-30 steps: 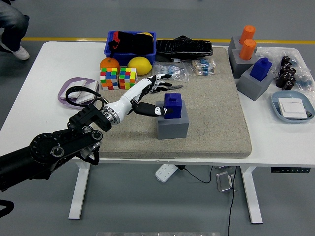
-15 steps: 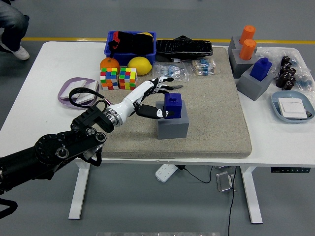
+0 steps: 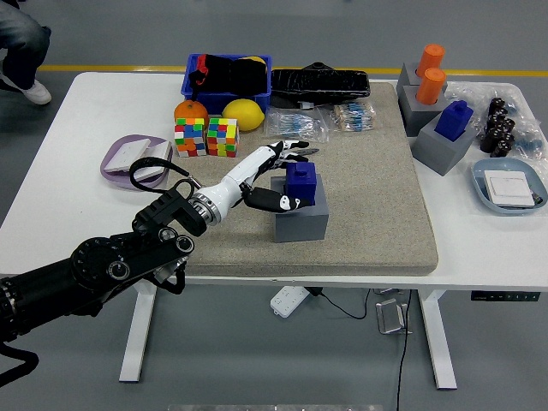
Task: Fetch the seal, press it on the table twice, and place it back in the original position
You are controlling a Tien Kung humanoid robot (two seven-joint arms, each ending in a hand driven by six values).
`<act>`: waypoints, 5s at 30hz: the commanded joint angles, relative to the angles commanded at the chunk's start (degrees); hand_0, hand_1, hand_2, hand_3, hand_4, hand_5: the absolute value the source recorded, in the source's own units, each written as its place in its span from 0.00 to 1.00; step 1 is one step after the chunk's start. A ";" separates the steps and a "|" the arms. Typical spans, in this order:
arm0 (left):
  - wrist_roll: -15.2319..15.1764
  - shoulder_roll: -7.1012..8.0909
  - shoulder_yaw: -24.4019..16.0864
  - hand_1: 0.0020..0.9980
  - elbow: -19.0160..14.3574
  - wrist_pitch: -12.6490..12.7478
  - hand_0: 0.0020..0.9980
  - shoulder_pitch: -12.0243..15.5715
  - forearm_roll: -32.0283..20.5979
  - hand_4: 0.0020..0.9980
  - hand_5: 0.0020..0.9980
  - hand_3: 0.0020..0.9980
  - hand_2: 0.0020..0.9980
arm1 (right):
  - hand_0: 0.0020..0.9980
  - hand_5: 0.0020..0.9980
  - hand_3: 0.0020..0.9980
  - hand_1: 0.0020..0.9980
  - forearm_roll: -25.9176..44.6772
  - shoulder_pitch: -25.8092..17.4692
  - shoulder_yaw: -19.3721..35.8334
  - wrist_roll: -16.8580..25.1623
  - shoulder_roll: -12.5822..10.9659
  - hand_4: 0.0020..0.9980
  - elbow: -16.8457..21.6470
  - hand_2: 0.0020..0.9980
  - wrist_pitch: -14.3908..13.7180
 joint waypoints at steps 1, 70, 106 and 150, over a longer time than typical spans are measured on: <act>0.01 -0.13 0.17 0.73 0.16 0.13 0.81 -0.05 0.02 0.90 0.00 0.90 0.73 | 0.76 0.35 0.63 0.68 0.00 0.00 0.02 0.00 0.01 0.71 0.00 0.69 0.00; -1.69 1.58 -2.92 0.40 -0.37 5.83 0.72 -2.38 2.31 0.64 0.00 0.86 0.40 | 0.77 0.34 0.63 0.68 -0.28 0.17 0.00 0.16 -0.05 0.71 0.00 0.69 -0.29; -5.44 6.08 1.56 0.40 11.21 6.53 0.72 -0.07 -2.53 0.65 0.00 0.85 0.40 | 0.77 0.34 0.63 0.68 -0.50 0.16 0.21 0.10 0.00 0.71 -0.03 0.69 -0.25; -7.72 4.24 8.41 0.40 18.02 6.48 0.73 3.59 -9.59 0.66 0.00 0.84 0.40 | 0.77 0.34 0.63 0.68 -0.66 -0.07 0.32 0.08 0.29 0.71 0.18 0.68 -0.20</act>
